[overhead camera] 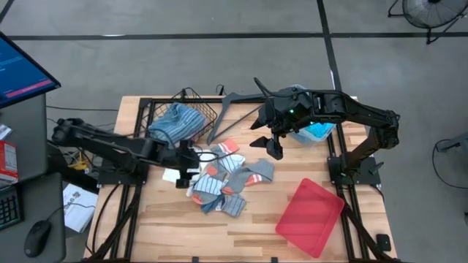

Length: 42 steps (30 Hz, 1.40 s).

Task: Pick & Place Cloths
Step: Put the white sock into the red bin

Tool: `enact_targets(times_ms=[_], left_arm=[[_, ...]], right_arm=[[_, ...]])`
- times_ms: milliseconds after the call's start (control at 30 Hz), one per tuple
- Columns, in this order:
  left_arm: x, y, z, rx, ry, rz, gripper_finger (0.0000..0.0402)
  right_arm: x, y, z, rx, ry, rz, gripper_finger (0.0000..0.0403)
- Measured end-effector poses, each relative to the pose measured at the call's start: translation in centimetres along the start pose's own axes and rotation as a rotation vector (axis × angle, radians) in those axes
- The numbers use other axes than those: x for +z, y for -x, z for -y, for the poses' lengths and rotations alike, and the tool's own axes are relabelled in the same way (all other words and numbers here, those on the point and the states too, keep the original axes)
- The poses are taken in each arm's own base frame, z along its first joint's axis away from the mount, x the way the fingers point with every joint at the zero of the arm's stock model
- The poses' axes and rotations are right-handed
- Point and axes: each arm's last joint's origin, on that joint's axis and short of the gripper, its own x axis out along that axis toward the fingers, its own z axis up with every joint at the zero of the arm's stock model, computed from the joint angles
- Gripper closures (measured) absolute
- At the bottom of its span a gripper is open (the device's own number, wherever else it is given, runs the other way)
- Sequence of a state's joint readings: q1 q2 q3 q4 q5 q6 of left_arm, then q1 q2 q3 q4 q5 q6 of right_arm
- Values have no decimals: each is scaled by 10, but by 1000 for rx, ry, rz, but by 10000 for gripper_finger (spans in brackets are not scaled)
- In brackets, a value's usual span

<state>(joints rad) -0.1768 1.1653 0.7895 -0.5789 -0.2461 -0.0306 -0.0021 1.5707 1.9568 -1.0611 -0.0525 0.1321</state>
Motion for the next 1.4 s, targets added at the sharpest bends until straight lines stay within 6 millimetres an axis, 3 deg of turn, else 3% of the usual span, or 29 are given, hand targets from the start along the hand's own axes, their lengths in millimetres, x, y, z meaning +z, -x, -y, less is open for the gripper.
enact_targets(times_ms=[300, 667, 800, 1000, 1133, 1267, 1400], left_arm=[[-5, -38, 3, 80, 56, -158, 167], [-13, -73, -12, 121, 172, -286, 174], [-17, -84, -10, 88, 179, -330, 214], [-22, -95, -7, 69, 178, -375, 306], [-19, -90, -7, 28, 212, -355, 387], [-11, -71, -10, 6, 269, -272, 399], [-1, -37, -16, -16, 344, -120, 400]], right_arm=[[0, 0, 0, 0, 0, 0, 112], [0, 0, 0, 2, 0, 0, 112], [0, 0, 0, 3, 0, 0, 112], [0, 0, 0, 3, 0, -1, 112], [0, 0, 0, 3, 0, -1, 112], [0, 0, 0, 3, 0, -1, 112], [0, 0, 0, 3, 0, -1, 112]])
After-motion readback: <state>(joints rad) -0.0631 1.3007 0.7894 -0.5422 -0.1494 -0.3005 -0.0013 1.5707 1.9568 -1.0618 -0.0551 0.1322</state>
